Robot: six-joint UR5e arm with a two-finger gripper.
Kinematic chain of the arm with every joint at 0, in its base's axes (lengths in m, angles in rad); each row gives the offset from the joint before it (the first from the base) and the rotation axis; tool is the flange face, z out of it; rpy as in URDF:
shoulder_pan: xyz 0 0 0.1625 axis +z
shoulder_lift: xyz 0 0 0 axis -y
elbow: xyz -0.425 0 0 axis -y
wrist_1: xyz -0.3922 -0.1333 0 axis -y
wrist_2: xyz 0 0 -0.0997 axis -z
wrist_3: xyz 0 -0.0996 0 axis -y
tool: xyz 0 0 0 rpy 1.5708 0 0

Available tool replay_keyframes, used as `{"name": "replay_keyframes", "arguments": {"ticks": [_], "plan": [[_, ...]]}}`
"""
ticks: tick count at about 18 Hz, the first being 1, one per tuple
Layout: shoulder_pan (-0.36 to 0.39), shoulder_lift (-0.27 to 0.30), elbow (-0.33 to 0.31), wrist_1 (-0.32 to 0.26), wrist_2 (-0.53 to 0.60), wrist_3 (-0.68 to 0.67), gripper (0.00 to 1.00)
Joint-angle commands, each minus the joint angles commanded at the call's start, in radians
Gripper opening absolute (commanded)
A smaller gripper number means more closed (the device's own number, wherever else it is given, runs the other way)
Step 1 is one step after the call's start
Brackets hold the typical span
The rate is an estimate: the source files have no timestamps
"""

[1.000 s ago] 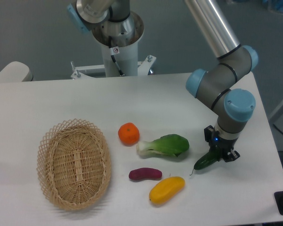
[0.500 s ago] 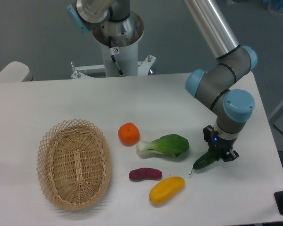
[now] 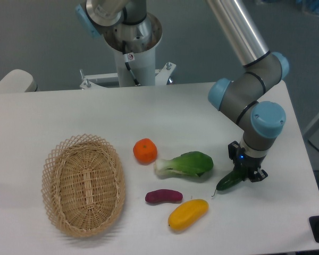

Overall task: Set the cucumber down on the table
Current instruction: 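Hold the cucumber on the table and open the gripper, then raise the open gripper up away from the cucumber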

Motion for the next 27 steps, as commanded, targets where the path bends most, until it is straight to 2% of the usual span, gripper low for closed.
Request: {"name": "replay_keyframes", "arguments": {"ticks": [5,7,10,20,23,27], "plan": [[0.0,0.0,0.006,-0.002,-0.002,-0.008,0.73],[0.0,0.002,0.009,-0.002,-0.002,-0.006,0.79],[-0.002,0.008,0.026,-0.005,0.0,-0.014,1.0],[-0.034,0.098,0.092,-0.021,-0.018,-0.087,1.0],[-0.034,0.135,0.103,-0.025,-0.035,-0.046,1.0],[-0.002,0.15,0.139,-0.067,-0.075,0.073,1.0]]}}
